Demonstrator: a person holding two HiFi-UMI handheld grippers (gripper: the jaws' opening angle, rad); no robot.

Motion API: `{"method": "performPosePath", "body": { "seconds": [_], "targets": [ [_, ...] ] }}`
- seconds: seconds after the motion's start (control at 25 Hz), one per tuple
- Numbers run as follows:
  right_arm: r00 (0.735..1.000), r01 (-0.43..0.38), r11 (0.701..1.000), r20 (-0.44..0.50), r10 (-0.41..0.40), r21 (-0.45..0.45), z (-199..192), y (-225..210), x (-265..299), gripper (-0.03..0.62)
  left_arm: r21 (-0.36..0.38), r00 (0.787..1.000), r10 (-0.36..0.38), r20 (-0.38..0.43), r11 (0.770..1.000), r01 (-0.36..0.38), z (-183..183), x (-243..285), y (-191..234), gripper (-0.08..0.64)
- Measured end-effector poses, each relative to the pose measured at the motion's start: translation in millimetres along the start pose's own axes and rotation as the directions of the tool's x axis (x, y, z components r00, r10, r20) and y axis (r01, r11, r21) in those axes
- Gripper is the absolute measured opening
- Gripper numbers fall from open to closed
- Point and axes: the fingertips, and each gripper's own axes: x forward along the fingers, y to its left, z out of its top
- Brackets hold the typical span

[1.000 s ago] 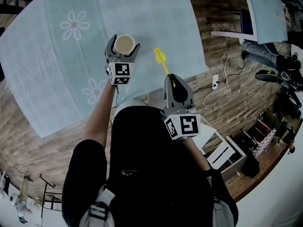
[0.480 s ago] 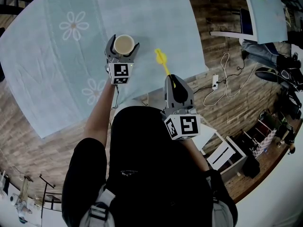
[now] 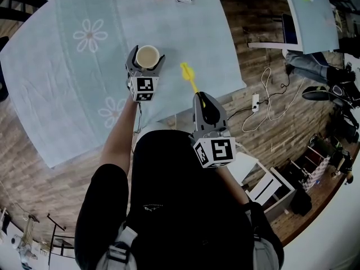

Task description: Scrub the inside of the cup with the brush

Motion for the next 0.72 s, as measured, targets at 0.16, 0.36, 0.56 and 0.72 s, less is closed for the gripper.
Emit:
{"method": "performPosePath", "body": {
  "seconds": [0.16, 0.36, 0.56, 0.72],
  "targets": [
    [1.000, -0.004, 1.000, 0.014, 0.004, -0.005, 0.3, 2.5, -5.0, 0.038, 0.003, 1.000, -0.004, -0.008, 1.000, 0.004, -1.3, 0.9, -0.2, 0.430],
    [0.999, -0.005, 1.000, 0.031, 0.006, -0.007, 0.9, 0.5, -13.0, 0.038, 0.003, 0.999, -0.035, -0.030, 0.999, 0.035, -6.2, -1.4, -1.5, 0.430],
    [0.999, -0.013, 1.000, 0.030, 0.013, -0.008, -1.8, -4.6, -19.5, 0.038, -0.016, 0.999, -0.043, -0.023, 0.999, 0.043, 0.9, -22.3, -8.5, 0.430],
    [0.999, -0.028, 0.999, 0.037, 0.028, -0.021, -0.2, -4.8, -19.7, 0.038, -0.010, 0.998, -0.055, 0.024, 0.998, 0.055, 16.1, -47.3, -24.4, 0.430]
  ]
}}
